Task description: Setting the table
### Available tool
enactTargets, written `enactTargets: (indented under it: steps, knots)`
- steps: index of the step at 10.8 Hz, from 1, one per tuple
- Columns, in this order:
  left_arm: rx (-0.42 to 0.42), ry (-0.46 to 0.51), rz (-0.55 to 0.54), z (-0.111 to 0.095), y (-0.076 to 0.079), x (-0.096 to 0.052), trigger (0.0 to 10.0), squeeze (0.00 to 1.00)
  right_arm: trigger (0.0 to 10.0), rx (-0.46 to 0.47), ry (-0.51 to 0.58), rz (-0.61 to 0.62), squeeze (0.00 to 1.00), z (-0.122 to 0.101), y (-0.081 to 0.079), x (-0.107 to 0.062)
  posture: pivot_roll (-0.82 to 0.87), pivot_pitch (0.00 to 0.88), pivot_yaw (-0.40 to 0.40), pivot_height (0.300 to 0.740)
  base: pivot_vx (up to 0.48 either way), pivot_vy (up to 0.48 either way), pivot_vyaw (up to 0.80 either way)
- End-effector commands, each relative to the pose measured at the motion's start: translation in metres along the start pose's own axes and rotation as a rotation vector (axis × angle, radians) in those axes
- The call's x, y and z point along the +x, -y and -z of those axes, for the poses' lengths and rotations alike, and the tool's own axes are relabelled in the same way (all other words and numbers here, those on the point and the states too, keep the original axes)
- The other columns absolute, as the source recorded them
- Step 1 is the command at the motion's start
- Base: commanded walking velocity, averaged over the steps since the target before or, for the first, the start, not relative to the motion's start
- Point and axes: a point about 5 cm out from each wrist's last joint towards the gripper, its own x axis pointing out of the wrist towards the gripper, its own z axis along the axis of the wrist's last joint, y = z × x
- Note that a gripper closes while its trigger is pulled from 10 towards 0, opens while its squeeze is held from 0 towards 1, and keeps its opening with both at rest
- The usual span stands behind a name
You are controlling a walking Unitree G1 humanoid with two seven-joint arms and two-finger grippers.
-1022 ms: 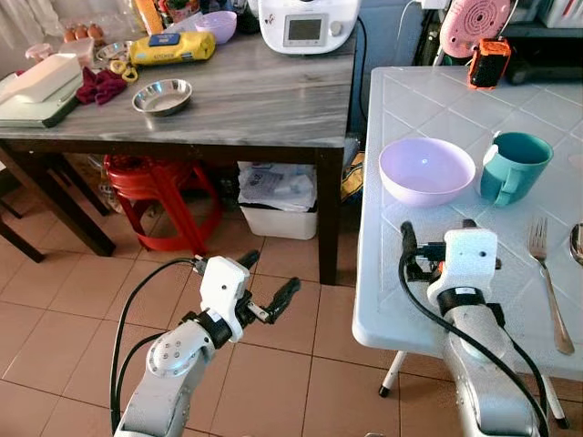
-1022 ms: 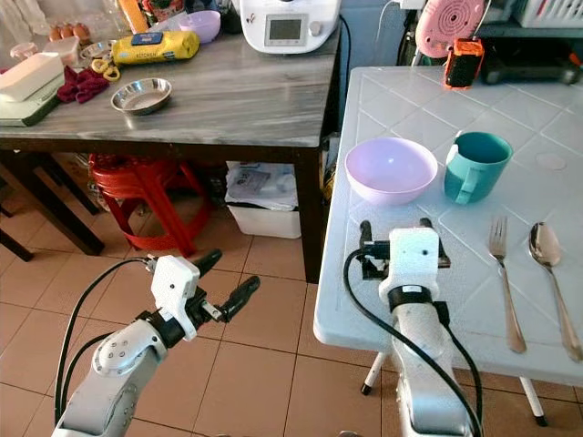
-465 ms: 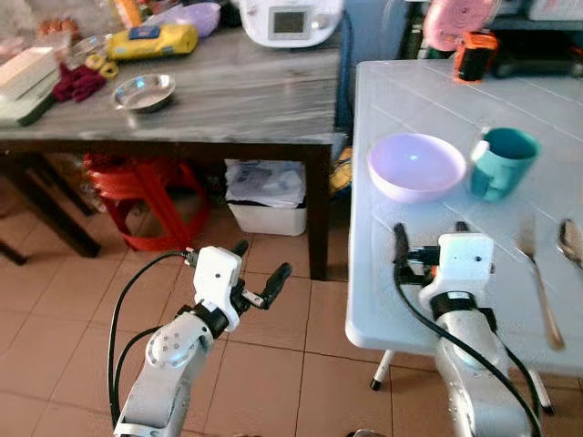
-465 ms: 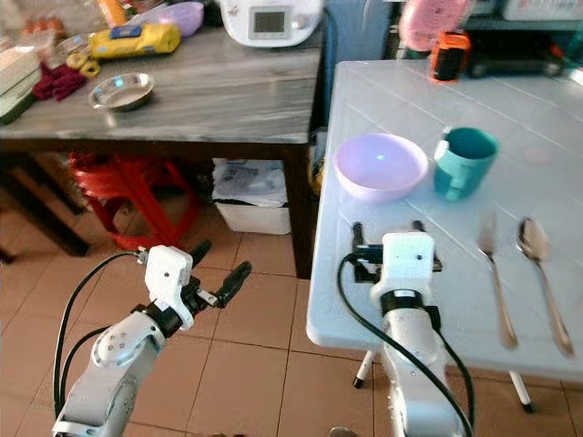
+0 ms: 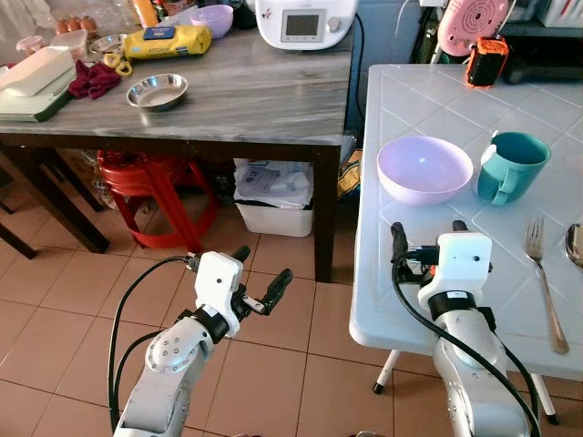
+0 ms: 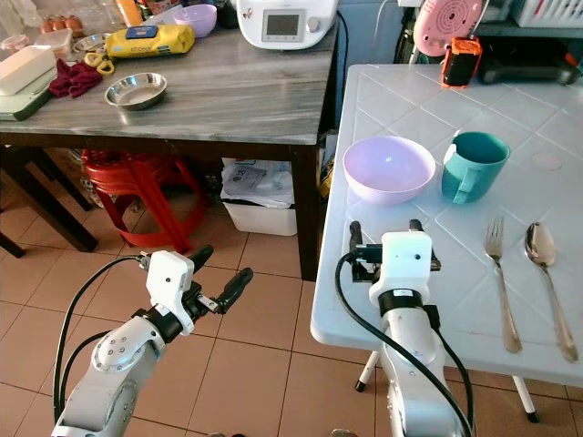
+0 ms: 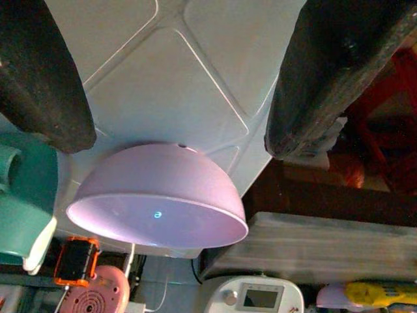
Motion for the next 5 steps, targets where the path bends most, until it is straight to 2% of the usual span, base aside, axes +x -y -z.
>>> enactTargets:
  steps: [1,5]
  knots:
    - [0.013,-0.017,-0.002,0.0019,-0.0014,-0.0017,10.0,0.00,10.0,0.006,-0.009,0.000,0.00,0.0025,-0.0012,-0.0009,-0.08,0.115,0.109,0.740,0.000,-0.398,0.00]
    - [0.014,-0.029,0.002,0.0048,-0.0016,-0.0020,10.0,0.00,10.0,0.008,-0.011,0.007,0.00,0.0031,-0.0001,0.0007,-0.08,0.116,0.110,0.740,0.000,-0.403,0.00]
